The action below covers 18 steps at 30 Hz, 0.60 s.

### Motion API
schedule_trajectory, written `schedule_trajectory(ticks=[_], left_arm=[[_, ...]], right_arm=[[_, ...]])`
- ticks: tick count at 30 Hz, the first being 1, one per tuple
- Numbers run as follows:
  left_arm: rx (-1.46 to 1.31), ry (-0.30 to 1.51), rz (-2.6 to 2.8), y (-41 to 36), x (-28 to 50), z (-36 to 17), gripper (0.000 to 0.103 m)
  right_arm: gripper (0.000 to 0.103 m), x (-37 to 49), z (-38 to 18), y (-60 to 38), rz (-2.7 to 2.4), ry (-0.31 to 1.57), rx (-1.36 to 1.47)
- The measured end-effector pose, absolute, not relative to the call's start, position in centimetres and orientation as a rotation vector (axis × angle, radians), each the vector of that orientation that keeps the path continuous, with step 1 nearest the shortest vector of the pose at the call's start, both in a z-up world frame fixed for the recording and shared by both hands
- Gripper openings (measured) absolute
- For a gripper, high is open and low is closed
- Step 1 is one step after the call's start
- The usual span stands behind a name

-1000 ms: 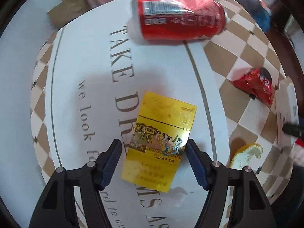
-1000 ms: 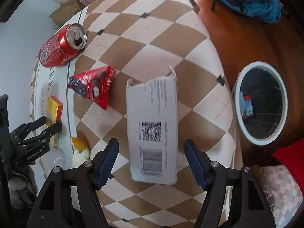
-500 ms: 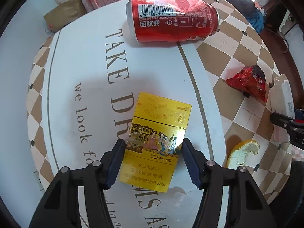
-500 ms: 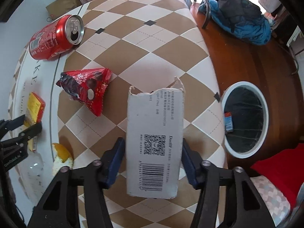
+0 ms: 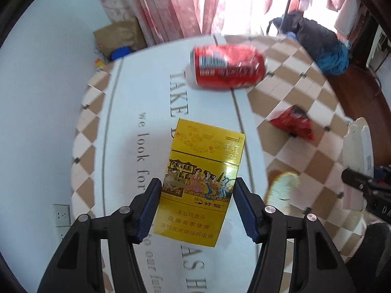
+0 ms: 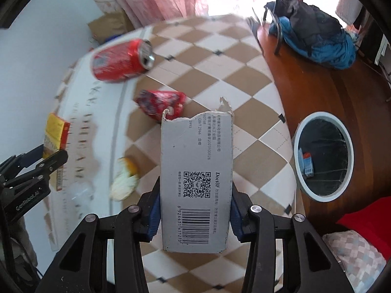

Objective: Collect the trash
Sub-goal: 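Carry the white box and yellow pack with both tools toward the bin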

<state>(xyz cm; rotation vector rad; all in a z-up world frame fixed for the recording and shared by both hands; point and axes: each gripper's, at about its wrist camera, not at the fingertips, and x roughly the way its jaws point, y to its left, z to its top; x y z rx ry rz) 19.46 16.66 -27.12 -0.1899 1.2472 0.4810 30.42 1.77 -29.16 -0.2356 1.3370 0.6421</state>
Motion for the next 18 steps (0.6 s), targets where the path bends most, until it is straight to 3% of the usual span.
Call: schedule_trajectory(ticks=[10, 18], left_arm=[[-0.228, 1.045, 0.456, 10.5, 19.7, -17.3, 0.057], [-0.245, 0.949, 0.296, 1.7, 24.2, -12.7, 0.057]], right_arm=[[0.048, 30.1, -21.1, -6.1, 0.696, 1.208, -0.024], [0.048, 33.0, -16.3, -16.1, 0.643, 1.110, 0.092]])
